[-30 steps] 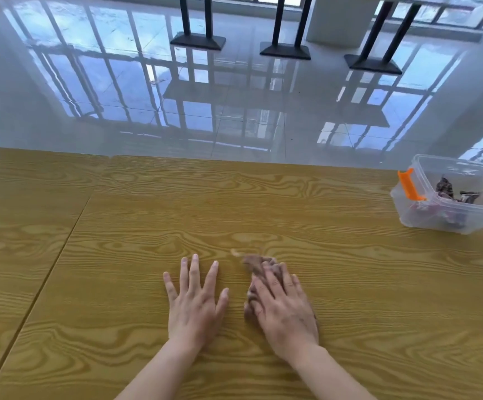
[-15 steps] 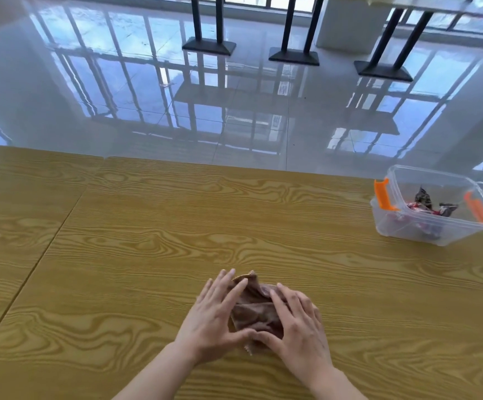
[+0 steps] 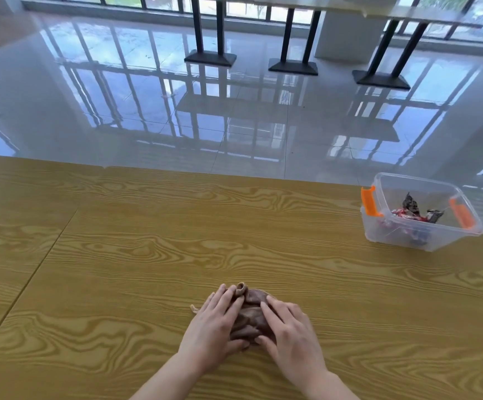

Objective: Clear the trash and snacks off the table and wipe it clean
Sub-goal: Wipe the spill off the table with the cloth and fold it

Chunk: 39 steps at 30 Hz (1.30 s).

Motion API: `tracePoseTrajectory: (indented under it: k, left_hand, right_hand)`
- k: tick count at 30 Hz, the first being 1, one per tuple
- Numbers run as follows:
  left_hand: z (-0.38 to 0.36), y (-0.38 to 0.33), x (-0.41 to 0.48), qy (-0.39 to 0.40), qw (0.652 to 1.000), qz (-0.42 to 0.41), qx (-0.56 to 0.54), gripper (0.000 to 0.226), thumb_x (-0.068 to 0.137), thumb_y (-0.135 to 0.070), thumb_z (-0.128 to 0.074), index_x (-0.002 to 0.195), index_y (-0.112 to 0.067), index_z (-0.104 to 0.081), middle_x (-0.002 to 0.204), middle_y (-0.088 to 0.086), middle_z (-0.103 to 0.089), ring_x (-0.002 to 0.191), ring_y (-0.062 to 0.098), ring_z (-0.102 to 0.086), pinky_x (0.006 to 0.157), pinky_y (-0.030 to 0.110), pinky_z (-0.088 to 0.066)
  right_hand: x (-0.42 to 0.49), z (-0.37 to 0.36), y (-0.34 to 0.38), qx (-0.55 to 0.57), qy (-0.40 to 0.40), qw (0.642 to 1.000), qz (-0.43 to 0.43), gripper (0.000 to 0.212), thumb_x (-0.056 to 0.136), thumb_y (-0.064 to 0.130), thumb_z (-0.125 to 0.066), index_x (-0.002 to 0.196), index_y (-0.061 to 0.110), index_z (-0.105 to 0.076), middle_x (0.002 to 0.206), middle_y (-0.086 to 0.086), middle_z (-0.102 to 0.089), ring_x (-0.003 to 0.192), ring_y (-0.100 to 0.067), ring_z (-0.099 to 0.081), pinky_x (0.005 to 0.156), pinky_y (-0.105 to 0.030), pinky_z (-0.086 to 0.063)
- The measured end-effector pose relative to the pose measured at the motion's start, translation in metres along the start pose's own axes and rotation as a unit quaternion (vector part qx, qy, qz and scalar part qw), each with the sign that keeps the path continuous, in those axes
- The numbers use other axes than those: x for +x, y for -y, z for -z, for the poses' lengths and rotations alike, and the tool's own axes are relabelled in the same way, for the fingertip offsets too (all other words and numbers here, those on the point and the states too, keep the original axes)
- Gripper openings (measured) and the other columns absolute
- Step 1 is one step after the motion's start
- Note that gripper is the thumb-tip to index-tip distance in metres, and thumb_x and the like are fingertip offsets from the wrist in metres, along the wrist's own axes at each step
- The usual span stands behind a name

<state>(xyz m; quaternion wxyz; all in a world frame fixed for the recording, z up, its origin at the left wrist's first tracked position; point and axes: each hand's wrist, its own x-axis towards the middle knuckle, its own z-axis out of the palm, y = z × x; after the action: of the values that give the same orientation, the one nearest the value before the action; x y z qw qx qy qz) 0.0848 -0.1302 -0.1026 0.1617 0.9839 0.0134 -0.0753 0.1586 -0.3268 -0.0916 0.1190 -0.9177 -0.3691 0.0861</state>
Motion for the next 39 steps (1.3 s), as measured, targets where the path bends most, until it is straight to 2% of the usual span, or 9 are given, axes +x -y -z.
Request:
tracePoseTrajectory:
  k: [1,3,5,7,10,12,16,27,39]
  left_hand:
    - [0.0,-0.002,-0.002,-0.009,1.0,-0.001,0.011,0.091,0.075,-0.061,-0.069,0.15,-0.02,-0.037,0.161,0.0,-0.021,0.15,0.022,-0.018,0.121,0.037,-0.013]
    - [-0.001,-0.007,-0.004,-0.007,1.0,0.002,0.029,0.087,0.055,-0.057,-0.085,0.13,-0.018,-0.063,0.142,0.004,-0.055,0.132,0.023,-0.051,0.105,0.038,-0.045]
    - [-0.004,-0.005,-0.007,-0.02,0.999,0.014,0.036,0.086,0.043,-0.049,-0.091,0.119,-0.017,-0.071,0.131,0.005,-0.064,0.121,0.023,-0.061,0.094,0.037,-0.054]
    - [-0.003,0.002,-0.01,-0.038,0.998,0.033,0.031,0.086,0.041,-0.044,-0.093,0.119,-0.015,-0.071,0.13,0.006,-0.065,0.119,0.024,-0.062,0.098,0.034,-0.05]
    - [0.003,0.017,-0.016,-0.066,0.993,0.092,0.026,0.086,0.048,-0.039,-0.095,0.125,-0.012,-0.067,0.135,0.008,-0.061,0.122,0.027,-0.06,0.111,0.026,-0.018]
    - [0.008,0.032,-0.019,-0.076,0.99,0.116,0.017,0.083,0.062,-0.036,-0.091,0.134,-0.011,-0.059,0.145,0.009,-0.052,0.131,0.029,-0.052,0.113,0.026,-0.009]
    - [0.012,0.074,-0.024,-0.087,0.986,0.14,-0.007,0.075,0.096,-0.04,-0.053,0.156,-0.022,-0.012,0.163,-0.005,0.002,0.151,0.018,0.004,0.12,0.027,0.006]
    - [0.052,0.233,-0.025,-0.082,0.976,0.203,0.003,0.078,0.098,-0.053,-0.038,0.156,-0.026,0.007,0.163,-0.007,0.013,0.149,0.012,0.017,0.121,0.029,0.006]
    - [0.101,0.339,0.018,-0.014,0.978,0.207,0.004,0.088,0.097,-0.046,-0.044,0.153,-0.02,0.019,0.162,-0.001,0.022,0.148,0.016,0.021,0.123,0.036,0.004]
  right_hand:
    - [0.0,-0.002,0.002,0.003,-0.009,1.0,-0.003,0.072,0.065,0.044,-0.086,0.129,0.017,-0.064,0.136,0.003,-0.059,0.117,-0.02,-0.058,0.096,-0.037,-0.052]
    - [0.004,-0.004,0.008,0.005,-0.025,1.0,-0.002,0.071,0.056,0.036,-0.092,0.12,0.015,-0.071,0.128,0.001,-0.066,0.111,-0.02,-0.063,0.091,-0.036,-0.055]
    - [0.012,-0.005,0.016,0.0,-0.027,1.0,0.011,0.068,0.052,0.031,-0.093,0.116,0.016,-0.073,0.124,0.002,-0.068,0.108,-0.019,-0.065,0.09,-0.034,-0.056]
    - [0.025,-0.002,0.024,-0.005,-0.021,1.0,0.023,0.068,0.052,0.031,-0.093,0.116,0.019,-0.073,0.123,0.005,-0.069,0.109,-0.017,-0.066,0.09,-0.03,-0.055]
    - [0.049,-0.006,0.035,0.003,-0.003,0.999,0.043,0.067,0.059,0.028,-0.09,0.122,0.018,-0.07,0.128,0.004,-0.066,0.116,-0.017,-0.063,0.097,-0.031,-0.052]
    - [0.067,-0.013,0.045,0.005,0.005,0.997,0.071,0.065,0.071,0.024,-0.082,0.132,0.017,-0.062,0.138,0.002,-0.06,0.127,-0.019,-0.055,0.106,-0.032,-0.044]
    - [0.11,-0.026,0.072,0.028,0.025,0.992,0.119,0.062,0.092,0.017,-0.06,0.15,0.015,-0.038,0.157,-0.002,-0.034,0.146,-0.022,-0.027,0.121,-0.032,-0.018]
    - [0.234,-0.064,0.181,0.011,0.019,0.985,0.169,0.059,0.1,0.022,-0.046,0.154,0.014,-0.024,0.162,-0.005,-0.021,0.15,-0.024,-0.014,0.122,-0.033,-0.005]
    - [0.318,-0.081,0.247,-0.002,0.02,0.995,0.1,0.058,0.105,0.031,-0.034,0.156,0.014,-0.011,0.165,-0.003,-0.005,0.152,-0.022,0.0,0.121,-0.037,0.001]
